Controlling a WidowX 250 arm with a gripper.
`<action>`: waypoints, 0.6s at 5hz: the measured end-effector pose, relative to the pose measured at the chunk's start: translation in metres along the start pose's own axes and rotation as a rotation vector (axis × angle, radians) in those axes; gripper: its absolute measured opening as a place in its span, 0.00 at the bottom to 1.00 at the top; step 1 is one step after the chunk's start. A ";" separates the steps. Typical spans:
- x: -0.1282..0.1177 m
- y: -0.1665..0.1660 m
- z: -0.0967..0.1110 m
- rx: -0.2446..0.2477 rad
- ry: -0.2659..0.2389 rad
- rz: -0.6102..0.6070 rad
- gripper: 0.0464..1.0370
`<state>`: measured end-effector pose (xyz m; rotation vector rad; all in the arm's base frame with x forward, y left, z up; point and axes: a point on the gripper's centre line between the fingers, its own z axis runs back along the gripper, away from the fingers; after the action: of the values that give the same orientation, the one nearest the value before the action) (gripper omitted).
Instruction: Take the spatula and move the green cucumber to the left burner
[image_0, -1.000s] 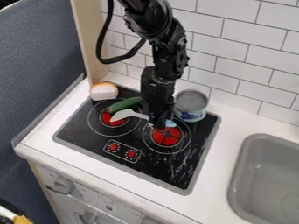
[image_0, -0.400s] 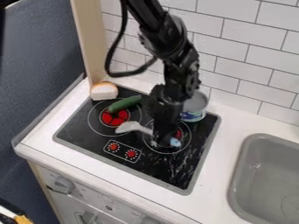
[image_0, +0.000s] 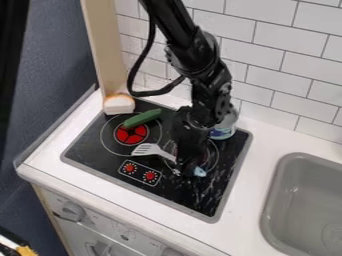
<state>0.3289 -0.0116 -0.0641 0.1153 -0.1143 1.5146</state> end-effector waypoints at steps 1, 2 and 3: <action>0.002 0.001 0.000 0.011 -0.002 0.011 0.66; 0.002 0.000 0.001 0.006 0.000 0.012 0.92; 0.003 0.001 0.011 -0.012 -0.001 0.029 0.97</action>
<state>0.3280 -0.0103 -0.0530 0.1051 -0.1257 1.5429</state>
